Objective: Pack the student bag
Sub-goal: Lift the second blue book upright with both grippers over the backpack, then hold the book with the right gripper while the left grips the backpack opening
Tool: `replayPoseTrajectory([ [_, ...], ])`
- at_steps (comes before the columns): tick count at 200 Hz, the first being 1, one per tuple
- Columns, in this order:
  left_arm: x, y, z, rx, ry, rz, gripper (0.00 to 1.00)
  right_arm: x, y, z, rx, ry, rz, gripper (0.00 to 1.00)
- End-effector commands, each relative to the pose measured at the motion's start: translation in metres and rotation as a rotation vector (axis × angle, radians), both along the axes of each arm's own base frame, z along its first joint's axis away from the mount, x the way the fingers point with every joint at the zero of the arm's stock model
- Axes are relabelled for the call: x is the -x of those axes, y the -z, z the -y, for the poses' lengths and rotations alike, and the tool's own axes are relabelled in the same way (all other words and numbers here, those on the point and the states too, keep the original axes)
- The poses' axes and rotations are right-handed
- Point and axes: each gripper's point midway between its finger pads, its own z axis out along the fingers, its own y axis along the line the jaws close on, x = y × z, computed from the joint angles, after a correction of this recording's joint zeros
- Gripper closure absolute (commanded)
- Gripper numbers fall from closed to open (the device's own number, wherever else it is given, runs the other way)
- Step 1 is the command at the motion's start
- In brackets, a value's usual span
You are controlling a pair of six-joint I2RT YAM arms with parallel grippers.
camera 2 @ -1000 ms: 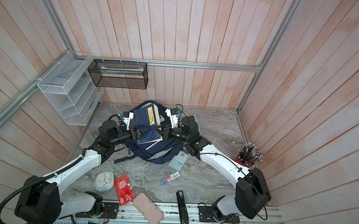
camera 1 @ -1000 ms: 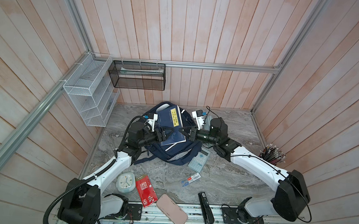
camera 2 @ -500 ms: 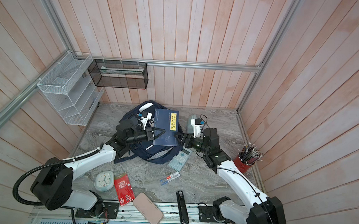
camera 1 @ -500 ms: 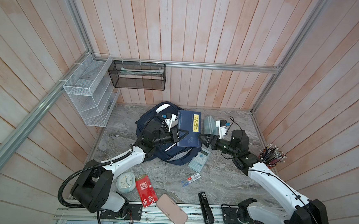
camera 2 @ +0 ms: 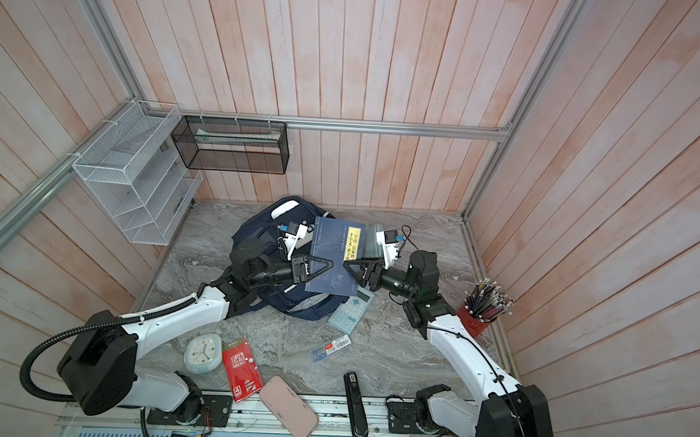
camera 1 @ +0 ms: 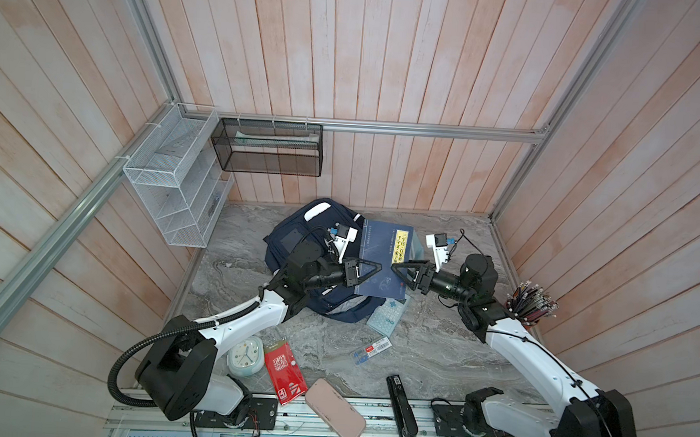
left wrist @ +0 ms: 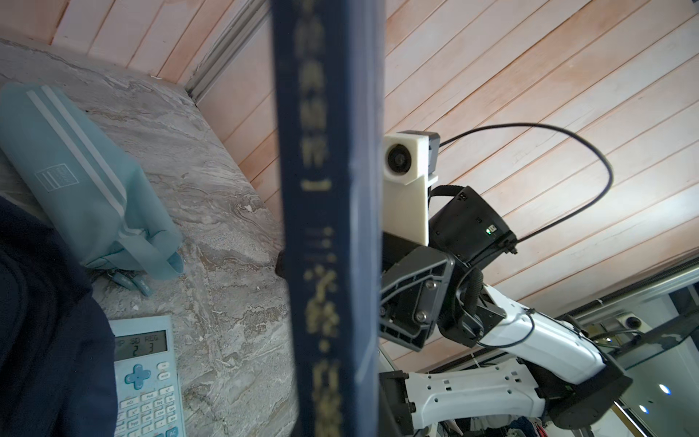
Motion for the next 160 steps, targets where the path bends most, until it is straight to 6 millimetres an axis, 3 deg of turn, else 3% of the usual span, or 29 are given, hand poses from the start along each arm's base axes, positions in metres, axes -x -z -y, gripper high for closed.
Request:
replayPoseTrajectory([
  [1,0.001,-0.012,0.004,0.022,0.028,0.065,1.00,0.012,-0.005,-0.004,-0.017,-0.079,0.052,0.57],
  [15,0.002,-0.005,0.005,0.009,0.038,0.054,1.00,0.015,-0.002,-0.005,-0.011,-0.089,0.055,1.00],
  [26,0.000,0.001,0.004,-0.024,0.029,0.049,0.99,0.012,0.001,0.000,0.017,-0.050,0.056,1.00],
  [37,-0.004,0.006,0.000,-0.063,-0.002,0.056,0.64,0.008,0.005,0.008,0.048,0.011,0.046,1.00],
  [45,-0.009,0.011,-0.006,-0.099,-0.045,0.051,0.46,0.007,0.007,0.016,0.061,0.052,0.038,1.00],
  [55,-0.020,0.021,-0.017,-0.169,-0.133,0.046,0.32,0.005,0.009,0.028,0.068,0.116,0.023,1.00],
  [65,-0.030,0.032,-0.030,-0.256,-0.223,0.051,0.24,0.005,0.013,0.041,0.068,0.171,0.001,1.00],
  [91,-0.050,0.073,-0.067,-0.521,-0.404,0.063,0.21,0.008,0.021,0.074,0.072,0.293,-0.044,1.00],
  [105,-0.057,0.096,-0.079,-0.652,-0.440,0.069,0.24,0.006,0.032,0.093,0.110,0.376,-0.078,1.00],
  [125,-0.071,0.126,-0.087,-0.820,-0.458,0.073,0.31,0.005,0.052,0.120,0.137,0.483,-0.138,1.00],
  [160,-0.095,0.150,-0.082,-0.962,-0.471,0.130,0.31,0.005,0.071,0.147,0.078,0.534,-0.213,1.00],
])
